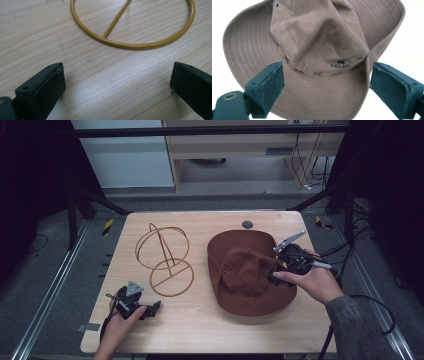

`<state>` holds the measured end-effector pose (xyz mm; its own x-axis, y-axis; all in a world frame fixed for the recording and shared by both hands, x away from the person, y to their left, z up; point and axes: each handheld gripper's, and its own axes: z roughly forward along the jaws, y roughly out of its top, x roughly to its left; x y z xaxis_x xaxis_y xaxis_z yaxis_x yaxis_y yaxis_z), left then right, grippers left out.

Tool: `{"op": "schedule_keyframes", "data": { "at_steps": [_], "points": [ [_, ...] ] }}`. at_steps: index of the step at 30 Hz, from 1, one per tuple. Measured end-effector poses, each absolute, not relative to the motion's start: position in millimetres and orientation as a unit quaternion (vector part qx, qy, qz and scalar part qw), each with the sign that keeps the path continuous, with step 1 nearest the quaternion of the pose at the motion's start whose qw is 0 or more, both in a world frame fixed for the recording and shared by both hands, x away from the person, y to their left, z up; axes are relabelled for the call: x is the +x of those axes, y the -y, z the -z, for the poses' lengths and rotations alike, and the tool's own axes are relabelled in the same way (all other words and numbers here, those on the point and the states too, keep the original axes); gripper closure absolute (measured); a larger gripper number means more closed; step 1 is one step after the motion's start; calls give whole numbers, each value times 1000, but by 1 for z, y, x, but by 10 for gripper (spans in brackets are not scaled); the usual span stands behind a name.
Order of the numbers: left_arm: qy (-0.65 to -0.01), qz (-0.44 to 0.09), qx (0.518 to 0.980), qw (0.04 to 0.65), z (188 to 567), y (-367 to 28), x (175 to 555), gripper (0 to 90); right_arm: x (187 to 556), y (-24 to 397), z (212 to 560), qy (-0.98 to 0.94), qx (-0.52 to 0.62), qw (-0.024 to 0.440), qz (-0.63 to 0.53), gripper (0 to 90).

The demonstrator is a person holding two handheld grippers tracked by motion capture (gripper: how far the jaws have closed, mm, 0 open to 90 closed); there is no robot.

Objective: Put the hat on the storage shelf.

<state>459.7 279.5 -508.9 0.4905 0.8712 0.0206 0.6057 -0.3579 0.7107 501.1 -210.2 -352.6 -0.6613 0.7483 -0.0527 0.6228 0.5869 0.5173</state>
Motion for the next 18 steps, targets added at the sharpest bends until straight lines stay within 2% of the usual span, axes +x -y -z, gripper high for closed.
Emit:
{"op": "schedule_keyframes", "data": {
  "at_steps": [9,18],
  "points": [
    [-464,-202,798,329,509,-279,459,0,517,197,331,-890,373,132,-225,84],
    [-461,-202,799,329,509,-279,460,0,530,185,328,-894,367,115,-228,105]
  ]
}}
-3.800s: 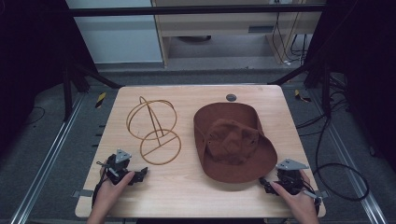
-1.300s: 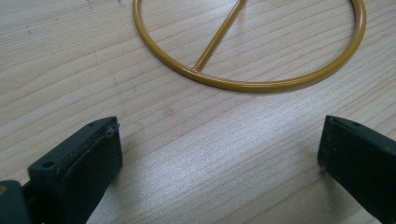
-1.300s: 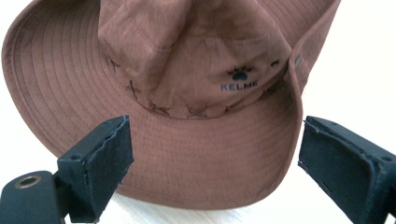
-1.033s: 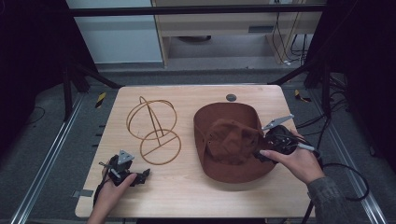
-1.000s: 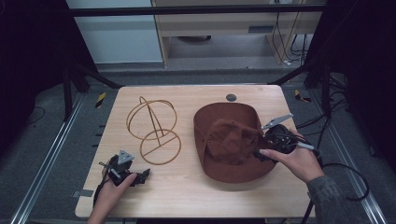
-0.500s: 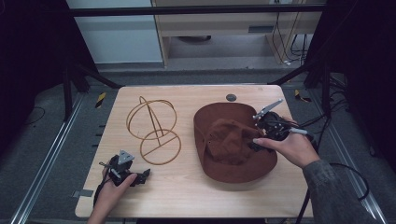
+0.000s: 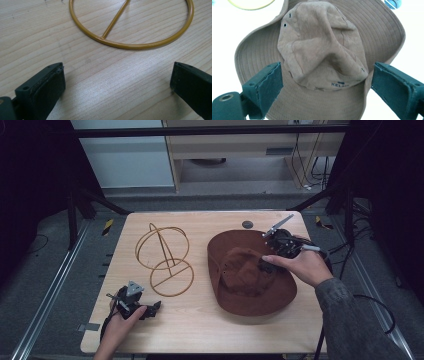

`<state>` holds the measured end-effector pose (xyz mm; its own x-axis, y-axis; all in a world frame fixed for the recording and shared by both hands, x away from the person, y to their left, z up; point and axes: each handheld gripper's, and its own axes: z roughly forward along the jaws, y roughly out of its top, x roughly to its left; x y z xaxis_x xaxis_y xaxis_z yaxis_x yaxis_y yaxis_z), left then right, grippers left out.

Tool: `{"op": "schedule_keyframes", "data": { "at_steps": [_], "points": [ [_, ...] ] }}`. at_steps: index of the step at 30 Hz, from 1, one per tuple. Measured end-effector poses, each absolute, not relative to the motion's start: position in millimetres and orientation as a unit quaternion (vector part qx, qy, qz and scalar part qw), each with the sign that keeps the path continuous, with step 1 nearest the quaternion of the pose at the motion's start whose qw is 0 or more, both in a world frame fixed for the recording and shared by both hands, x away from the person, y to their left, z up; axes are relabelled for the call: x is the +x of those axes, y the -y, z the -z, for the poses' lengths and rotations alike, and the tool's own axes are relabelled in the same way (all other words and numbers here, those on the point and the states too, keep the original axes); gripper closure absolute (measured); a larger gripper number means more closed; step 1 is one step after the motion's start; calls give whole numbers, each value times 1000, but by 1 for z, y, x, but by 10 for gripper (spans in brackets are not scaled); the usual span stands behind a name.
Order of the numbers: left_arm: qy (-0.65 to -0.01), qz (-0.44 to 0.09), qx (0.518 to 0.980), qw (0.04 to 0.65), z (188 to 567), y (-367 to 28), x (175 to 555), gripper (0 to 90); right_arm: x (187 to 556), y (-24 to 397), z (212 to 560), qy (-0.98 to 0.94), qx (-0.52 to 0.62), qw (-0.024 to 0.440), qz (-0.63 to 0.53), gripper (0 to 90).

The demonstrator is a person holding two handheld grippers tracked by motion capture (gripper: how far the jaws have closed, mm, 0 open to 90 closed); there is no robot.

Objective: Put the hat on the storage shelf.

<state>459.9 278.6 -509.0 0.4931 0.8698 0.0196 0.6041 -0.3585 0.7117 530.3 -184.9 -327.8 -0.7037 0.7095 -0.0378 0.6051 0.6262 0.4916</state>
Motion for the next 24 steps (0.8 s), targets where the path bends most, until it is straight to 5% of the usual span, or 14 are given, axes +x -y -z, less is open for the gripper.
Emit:
{"op": "schedule_keyframes", "data": {
  "at_steps": [24],
  "points": [
    [-456,-199,803,328,509,-277,462,0,583,151,365,-901,359,86,-227,119]
  ]
}}
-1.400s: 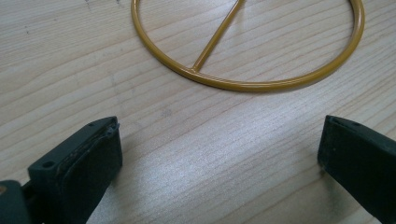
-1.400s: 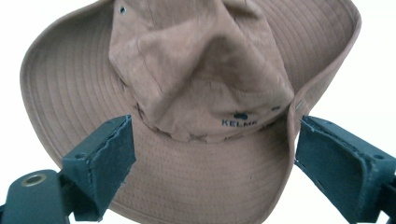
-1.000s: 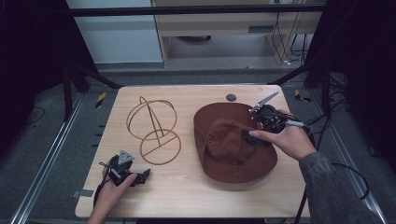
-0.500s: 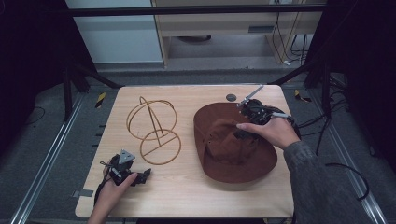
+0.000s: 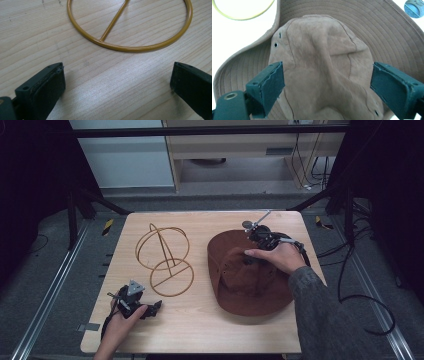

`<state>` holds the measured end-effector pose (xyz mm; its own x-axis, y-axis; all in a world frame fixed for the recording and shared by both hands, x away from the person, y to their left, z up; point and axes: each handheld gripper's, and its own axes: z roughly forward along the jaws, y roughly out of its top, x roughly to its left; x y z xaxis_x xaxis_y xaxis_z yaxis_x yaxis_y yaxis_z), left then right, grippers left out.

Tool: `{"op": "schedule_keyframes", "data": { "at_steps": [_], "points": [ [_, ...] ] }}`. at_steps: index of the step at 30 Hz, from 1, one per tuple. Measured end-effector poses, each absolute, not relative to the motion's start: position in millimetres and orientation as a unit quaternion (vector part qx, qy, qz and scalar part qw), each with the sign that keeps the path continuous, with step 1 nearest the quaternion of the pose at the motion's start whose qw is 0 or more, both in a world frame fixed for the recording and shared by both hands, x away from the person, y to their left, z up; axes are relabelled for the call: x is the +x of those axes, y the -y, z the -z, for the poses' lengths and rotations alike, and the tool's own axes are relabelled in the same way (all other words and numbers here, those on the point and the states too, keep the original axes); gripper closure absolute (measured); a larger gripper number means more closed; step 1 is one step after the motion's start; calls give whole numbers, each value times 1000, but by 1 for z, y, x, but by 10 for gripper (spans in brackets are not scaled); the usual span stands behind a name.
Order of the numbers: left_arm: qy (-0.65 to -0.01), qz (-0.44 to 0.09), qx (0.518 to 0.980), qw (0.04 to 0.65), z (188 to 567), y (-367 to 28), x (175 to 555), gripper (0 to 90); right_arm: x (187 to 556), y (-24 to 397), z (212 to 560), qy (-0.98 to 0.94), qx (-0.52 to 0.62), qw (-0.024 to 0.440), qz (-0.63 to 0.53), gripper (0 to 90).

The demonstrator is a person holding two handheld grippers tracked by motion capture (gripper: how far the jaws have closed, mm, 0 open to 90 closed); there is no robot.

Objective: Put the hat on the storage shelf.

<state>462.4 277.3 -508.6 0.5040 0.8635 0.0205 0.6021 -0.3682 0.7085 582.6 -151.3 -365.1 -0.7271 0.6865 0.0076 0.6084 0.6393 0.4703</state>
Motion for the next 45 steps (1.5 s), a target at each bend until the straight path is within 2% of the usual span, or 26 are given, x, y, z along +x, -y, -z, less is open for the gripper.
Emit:
{"op": "schedule_keyframes", "data": {
  "at_steps": [25,37,41,45],
  "points": [
    [-455,-199,803,330,509,-277,463,0,591,147,396,-891,383,80,-232,204],
    [-456,-200,802,330,509,-276,463,0,593,145,402,-895,380,75,-222,209],
    [-456,-200,802,330,509,-276,463,0,593,146,404,-897,380,69,-217,264],
    [-456,-200,802,330,509,-276,463,0,593,145,404,-898,378,68,-217,400]
  ]
}}
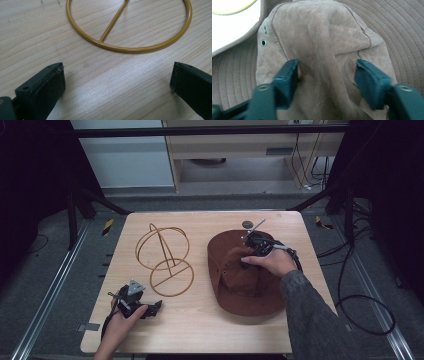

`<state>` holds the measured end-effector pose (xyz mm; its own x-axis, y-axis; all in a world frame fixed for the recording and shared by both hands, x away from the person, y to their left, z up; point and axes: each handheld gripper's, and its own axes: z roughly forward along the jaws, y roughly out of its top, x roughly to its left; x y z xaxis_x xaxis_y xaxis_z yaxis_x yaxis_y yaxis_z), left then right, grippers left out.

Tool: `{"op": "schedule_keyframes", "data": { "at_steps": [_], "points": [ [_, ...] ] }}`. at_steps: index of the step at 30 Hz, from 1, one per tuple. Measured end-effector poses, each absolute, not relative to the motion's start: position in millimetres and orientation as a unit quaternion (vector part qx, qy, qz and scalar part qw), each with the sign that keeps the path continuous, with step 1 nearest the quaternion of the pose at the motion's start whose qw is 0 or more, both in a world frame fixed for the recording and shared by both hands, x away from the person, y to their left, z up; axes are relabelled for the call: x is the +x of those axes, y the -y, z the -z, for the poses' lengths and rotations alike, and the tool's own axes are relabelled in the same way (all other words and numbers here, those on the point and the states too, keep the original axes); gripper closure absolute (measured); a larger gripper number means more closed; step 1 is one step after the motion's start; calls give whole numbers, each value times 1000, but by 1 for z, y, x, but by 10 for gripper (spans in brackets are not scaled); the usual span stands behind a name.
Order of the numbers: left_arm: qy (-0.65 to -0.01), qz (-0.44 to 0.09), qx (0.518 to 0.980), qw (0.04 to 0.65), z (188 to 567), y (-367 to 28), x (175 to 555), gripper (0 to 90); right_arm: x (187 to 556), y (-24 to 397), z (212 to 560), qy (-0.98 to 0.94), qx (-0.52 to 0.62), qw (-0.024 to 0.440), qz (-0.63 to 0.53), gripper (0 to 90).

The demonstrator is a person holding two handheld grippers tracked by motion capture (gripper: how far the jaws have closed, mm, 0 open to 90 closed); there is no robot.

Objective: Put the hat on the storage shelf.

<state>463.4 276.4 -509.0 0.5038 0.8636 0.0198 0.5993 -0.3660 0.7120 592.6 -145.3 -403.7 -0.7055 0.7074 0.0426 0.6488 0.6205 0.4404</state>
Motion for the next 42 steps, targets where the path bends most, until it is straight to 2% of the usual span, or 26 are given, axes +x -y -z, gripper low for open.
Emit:
{"op": "schedule_keyframes", "data": {
  "at_steps": [7,12,26,42],
  "points": [
    [-455,-200,802,330,509,-276,464,0,592,145,403,-900,373,59,-220,724],
    [-454,-200,803,329,509,-276,464,0,591,148,400,-901,364,54,-228,884],
    [-455,-200,803,329,509,-276,463,0,574,167,368,-891,363,73,-262,891],
    [-454,-199,804,329,509,-276,463,0,542,176,290,-876,341,117,-321,890]
  ]
}}
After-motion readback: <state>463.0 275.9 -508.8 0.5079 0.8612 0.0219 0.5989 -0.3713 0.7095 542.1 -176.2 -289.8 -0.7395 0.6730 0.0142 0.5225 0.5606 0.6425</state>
